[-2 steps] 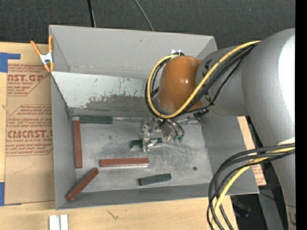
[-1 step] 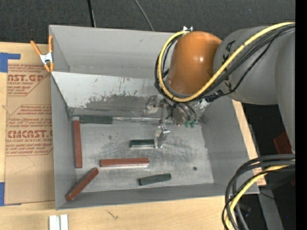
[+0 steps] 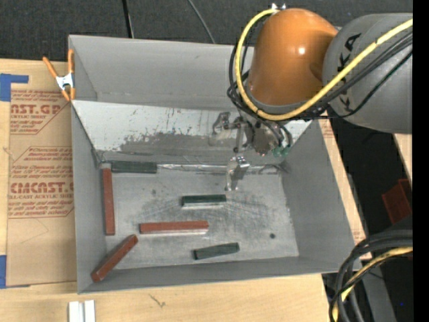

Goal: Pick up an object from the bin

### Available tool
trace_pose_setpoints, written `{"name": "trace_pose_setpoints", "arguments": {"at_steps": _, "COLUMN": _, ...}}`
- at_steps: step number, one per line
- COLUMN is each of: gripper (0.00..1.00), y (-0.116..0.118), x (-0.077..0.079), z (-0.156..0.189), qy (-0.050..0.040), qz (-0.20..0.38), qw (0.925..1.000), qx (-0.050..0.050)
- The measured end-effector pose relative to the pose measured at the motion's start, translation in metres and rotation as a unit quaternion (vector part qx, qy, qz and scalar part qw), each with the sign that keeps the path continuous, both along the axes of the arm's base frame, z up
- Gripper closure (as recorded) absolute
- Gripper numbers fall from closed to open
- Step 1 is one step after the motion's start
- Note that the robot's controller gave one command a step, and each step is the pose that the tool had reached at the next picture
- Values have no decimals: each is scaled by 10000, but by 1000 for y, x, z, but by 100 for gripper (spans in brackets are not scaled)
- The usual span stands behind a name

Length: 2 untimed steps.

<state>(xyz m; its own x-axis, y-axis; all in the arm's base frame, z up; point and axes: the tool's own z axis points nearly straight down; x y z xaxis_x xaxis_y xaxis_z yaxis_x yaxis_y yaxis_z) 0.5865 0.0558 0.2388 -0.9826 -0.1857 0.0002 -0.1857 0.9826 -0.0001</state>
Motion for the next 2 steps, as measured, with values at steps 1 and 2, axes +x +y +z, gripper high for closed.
{"name": "trace_pose_setpoints", "arguments": {"at_steps": 1, "gripper": 0, "y": -3, "x": -8, "z": -39, "qy": -48, "qz": 185, "qw": 9998, "qx": 6}}
{"name": "trace_pose_setpoints", "arguments": {"at_steps": 2, "gripper": 0, "y": 17, "x": -40, "z": -108, "qy": -24, "qz": 1036, "qw": 9946, "qx": 4}}
